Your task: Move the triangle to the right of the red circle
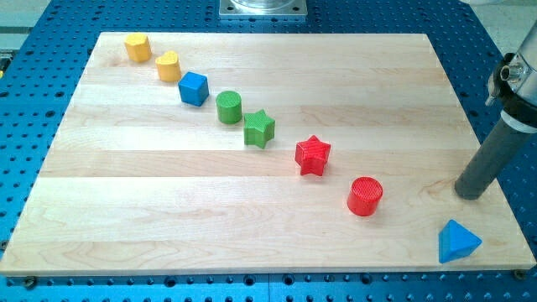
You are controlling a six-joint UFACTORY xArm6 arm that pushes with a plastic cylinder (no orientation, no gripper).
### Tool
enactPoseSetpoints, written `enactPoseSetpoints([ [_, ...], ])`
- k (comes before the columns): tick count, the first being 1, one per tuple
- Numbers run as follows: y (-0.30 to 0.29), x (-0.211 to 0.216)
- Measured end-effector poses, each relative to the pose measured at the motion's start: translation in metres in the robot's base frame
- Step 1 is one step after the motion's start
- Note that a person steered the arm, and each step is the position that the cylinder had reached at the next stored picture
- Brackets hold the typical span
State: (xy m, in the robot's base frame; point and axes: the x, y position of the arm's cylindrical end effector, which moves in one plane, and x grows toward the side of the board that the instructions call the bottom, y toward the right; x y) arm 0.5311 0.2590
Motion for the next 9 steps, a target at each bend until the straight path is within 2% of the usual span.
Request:
enactPoseSetpoints([
  [2,-0.044,-0.001],
  [3,-0.032,-0.001],
  [4,0.027,-0.005],
  [5,0.067,0.019],
  [6,0.066,0.082],
  [7,0.053,0.086],
  [8,-0.012,0.087],
  [9,-0.033,0.086],
])
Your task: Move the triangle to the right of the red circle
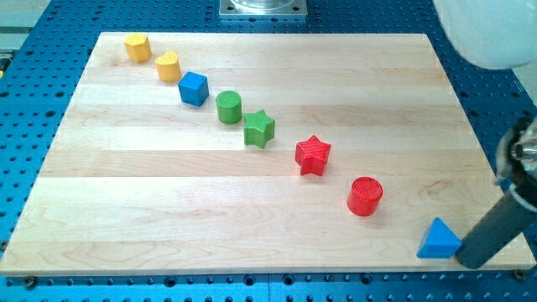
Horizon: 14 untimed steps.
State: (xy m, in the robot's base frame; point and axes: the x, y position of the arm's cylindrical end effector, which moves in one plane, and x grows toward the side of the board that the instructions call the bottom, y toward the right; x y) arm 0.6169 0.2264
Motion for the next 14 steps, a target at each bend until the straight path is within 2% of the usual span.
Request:
enactPoseSetpoints([
  [1,-0.034,-0.009],
  [3,-0.025,0.002],
  [5,-0.111,0.001],
  [8,-0.109,0.000],
  [9,-0.139,-0.003],
  [10,-0.091,-0.004],
  [11,-0.076,-0.013],
  [12,-0.076,-0.042],
  [13,-0.101,0.002],
  [14,-0.172,-0.020],
])
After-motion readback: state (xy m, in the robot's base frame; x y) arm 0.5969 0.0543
